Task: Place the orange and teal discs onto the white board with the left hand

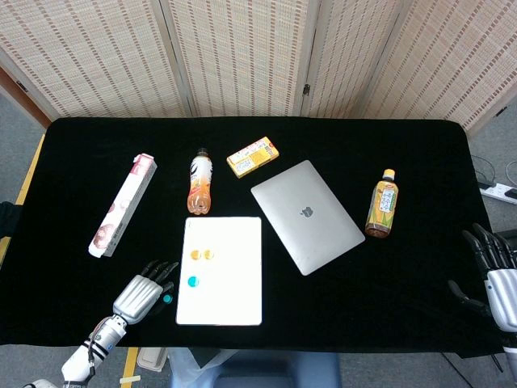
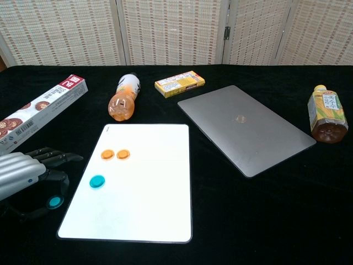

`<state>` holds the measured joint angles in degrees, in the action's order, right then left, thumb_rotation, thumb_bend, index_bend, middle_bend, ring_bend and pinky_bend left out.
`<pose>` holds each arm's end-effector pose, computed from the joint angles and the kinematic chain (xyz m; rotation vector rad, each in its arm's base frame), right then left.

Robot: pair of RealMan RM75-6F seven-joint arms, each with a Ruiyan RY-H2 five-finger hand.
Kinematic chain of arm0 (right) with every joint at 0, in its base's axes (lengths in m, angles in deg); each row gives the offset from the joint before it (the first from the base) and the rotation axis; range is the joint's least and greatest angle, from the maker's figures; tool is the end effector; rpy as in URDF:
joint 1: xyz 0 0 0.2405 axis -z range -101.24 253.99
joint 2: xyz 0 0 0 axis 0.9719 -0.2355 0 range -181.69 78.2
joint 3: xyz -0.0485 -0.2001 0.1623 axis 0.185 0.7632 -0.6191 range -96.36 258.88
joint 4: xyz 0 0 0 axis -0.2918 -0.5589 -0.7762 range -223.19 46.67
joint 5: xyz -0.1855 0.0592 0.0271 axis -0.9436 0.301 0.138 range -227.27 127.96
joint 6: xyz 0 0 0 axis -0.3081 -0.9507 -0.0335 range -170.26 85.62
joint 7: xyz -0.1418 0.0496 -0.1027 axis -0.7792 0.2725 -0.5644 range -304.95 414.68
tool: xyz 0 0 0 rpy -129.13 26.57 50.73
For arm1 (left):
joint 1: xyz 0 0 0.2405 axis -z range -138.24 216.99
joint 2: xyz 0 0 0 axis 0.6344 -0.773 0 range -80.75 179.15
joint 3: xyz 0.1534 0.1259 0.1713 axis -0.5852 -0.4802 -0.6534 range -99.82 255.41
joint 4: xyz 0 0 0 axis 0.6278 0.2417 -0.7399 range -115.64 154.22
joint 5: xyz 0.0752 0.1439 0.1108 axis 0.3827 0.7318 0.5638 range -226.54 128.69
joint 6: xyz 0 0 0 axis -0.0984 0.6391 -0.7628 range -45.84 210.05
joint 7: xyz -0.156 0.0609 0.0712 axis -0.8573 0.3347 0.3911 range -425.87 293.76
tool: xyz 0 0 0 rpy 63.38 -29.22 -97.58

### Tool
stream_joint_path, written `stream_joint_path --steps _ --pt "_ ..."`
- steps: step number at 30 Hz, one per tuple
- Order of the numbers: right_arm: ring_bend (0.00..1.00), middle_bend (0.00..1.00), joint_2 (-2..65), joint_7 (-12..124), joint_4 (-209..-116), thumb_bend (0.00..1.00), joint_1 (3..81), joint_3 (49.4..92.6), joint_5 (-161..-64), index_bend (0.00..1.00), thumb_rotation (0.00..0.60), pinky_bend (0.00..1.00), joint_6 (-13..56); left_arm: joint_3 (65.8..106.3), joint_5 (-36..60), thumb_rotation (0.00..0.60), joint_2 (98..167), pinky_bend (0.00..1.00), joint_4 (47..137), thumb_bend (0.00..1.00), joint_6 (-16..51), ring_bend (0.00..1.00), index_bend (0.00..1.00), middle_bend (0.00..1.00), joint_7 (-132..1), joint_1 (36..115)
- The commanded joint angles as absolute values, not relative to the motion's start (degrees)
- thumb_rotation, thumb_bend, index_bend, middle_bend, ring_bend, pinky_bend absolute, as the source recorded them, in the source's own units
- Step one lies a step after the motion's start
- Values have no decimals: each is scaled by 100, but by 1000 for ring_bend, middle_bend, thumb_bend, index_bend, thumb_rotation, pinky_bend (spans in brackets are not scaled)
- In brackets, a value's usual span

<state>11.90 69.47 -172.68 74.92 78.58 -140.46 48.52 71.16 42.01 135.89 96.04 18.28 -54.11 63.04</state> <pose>-0.3266 -0.1991 0.1988 1.3374 -0.9163 1.0504 -0.2580 0.2561 -0.0275 -2.0695 -0.8149 -0.7477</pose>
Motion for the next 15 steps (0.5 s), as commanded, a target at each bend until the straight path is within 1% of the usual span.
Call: stream_joint_path --steps 1,10,15 --pt "0 0 1191 6944 -17271 325 7491 7859 -14043 0 600 0 4847 7122 4201 600 13611 0 9578 404 1845 0 462 74 -5487 6308" --pt "0 0 1187 6926 -17294 325 7493 7857 -14050 0 600 0 4863 7154 4209 600 13627 0 9497 405 1837 0 502 80 -5606 6318" --pt "0 0 1187 6911 -17308 324 7491 7858 -14063 0 600 0 4872 7163 4235 600 13544 0 9563 406 1803 0 505 83 -5700 6325"
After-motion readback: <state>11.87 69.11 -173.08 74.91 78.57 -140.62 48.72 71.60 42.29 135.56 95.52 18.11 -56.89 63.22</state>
